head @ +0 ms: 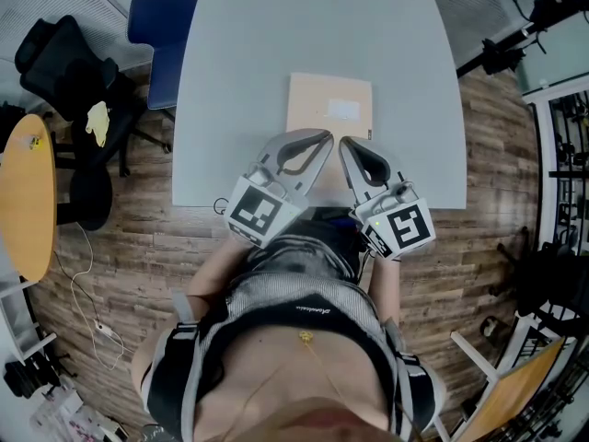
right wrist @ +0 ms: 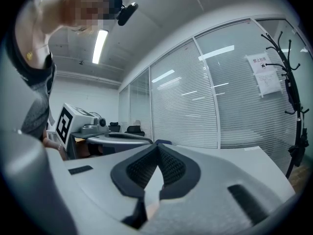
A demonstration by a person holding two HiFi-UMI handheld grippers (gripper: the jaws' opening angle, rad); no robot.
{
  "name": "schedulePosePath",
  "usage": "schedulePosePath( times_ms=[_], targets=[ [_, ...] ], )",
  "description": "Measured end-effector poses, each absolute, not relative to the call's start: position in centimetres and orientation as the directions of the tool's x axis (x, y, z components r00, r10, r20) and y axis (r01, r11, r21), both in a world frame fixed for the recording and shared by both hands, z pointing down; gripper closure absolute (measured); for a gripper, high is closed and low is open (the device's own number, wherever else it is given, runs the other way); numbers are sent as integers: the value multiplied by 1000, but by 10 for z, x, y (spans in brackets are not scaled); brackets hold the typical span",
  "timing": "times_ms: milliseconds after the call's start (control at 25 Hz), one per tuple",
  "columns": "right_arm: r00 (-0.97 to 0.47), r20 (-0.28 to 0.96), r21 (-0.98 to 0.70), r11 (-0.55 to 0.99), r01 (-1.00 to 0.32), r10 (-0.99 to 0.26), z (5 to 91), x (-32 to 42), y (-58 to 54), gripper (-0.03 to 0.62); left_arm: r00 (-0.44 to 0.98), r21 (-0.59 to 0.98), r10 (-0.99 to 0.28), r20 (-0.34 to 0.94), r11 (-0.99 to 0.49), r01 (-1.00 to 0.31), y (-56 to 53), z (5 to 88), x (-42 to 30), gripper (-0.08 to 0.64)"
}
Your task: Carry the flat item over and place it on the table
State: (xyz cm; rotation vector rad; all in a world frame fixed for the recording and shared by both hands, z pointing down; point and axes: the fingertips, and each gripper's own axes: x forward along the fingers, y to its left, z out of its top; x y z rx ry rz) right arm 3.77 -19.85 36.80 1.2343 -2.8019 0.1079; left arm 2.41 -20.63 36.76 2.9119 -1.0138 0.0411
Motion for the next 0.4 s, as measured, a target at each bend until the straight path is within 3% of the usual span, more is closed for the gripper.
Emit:
schedulePosePath(
  times_ms=[400],
  targets=[
    [-673, 102, -31, 673, -739, -733, 364, 37, -200, 591, 777, 56, -628, 48, -775, -630, -208, 365, 22, 548]
  ],
)
